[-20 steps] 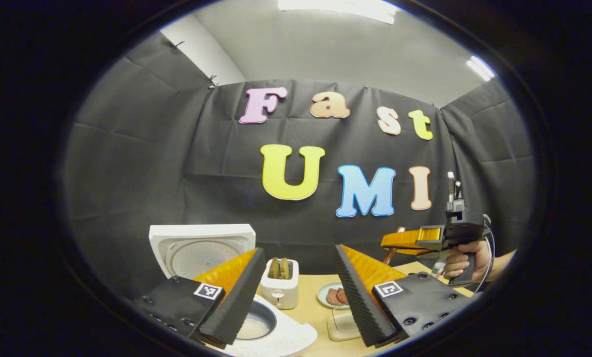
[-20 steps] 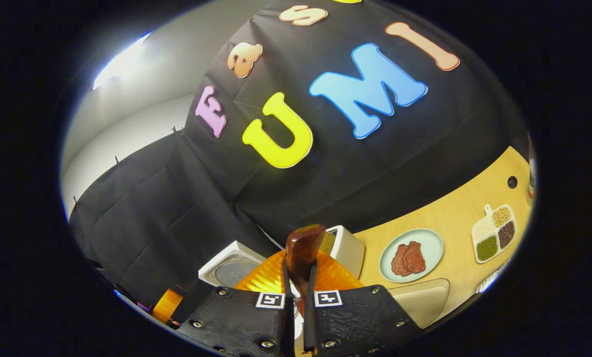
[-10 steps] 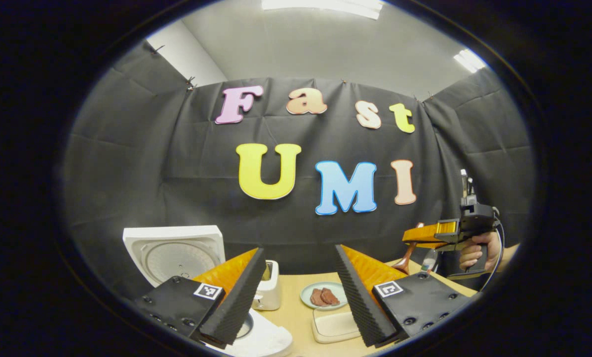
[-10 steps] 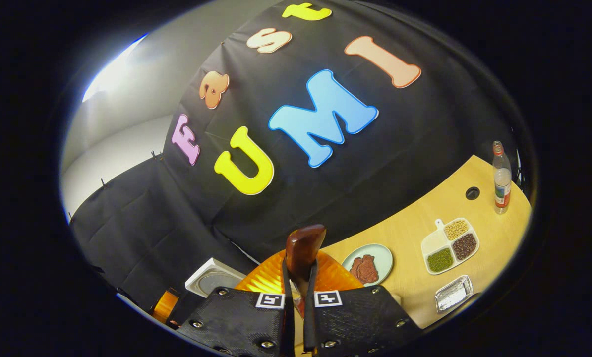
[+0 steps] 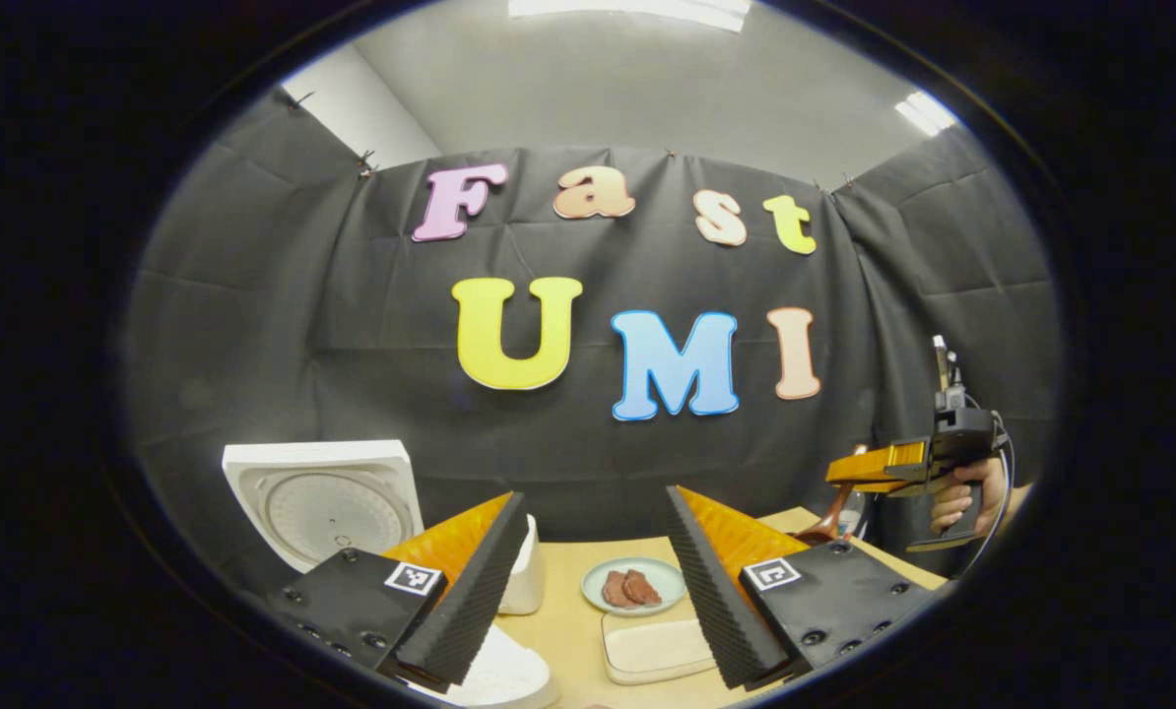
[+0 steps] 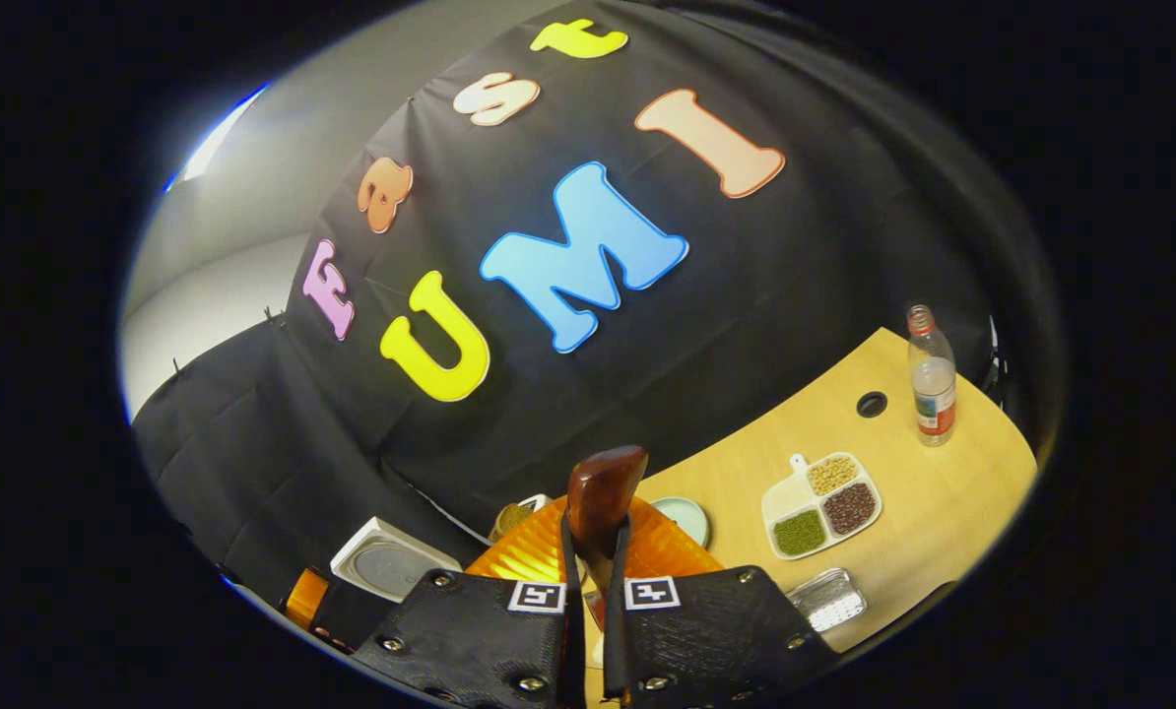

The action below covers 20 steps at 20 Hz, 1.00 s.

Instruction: Close the left gripper, press the button to open the rice cooker; take a wooden spoon from the chopstick holder with the right hand, scoop a spoonful of rice and pour it into the rice cooker, then put the wooden spoon back into the chopstick holder.

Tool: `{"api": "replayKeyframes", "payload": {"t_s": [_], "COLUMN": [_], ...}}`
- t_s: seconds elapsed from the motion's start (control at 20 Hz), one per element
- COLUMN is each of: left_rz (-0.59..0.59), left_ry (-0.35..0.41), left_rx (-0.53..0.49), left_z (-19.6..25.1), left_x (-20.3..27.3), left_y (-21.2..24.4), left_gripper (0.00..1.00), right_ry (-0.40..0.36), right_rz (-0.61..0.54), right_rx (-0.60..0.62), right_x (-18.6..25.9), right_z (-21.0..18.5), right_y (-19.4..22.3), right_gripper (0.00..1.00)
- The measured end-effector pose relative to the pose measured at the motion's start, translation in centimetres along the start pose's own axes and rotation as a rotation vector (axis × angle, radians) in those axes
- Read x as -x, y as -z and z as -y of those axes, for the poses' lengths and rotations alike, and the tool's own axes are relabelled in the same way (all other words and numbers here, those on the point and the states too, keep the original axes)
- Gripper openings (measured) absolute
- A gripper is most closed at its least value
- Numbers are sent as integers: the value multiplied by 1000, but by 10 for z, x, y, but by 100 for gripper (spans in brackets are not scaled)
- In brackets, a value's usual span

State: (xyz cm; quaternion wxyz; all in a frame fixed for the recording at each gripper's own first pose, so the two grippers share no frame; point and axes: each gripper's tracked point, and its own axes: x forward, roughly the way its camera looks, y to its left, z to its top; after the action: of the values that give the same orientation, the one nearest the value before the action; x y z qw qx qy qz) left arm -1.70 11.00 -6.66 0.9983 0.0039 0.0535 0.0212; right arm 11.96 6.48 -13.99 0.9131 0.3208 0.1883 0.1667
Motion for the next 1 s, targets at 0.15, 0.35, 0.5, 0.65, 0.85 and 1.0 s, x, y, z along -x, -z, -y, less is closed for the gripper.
{"api": "replayKeyframes", "payload": {"t_s": [0.15,0.35,0.5,0.65,0.85,1.0], "left_rz": [-9,-17,-30,-44,-56,-61], "left_ry": [6,7,2,-4,4,-15], "left_rx": [4,-7,-18,-23,-5,-2], "left_z": [7,13,17,20,27,23], "left_x": [-5,-12,-12,-11,-11,-9], "left_y": [3,3,6,11,13,15], "left_gripper": [92,95,96,96,93,96], "right_ry": [47,120,205,243,290,301], "right_rz": [14,28,34,17,-4,-21], "right_rx": [-1,16,43,49,84,98], "right_x": [5,10,12,11,6,2], "right_z": [25,58,90,110,134,140], "right_y": [-8,-9,-5,6,24,35], "right_gripper": [7,7,7,7,7,8]}}
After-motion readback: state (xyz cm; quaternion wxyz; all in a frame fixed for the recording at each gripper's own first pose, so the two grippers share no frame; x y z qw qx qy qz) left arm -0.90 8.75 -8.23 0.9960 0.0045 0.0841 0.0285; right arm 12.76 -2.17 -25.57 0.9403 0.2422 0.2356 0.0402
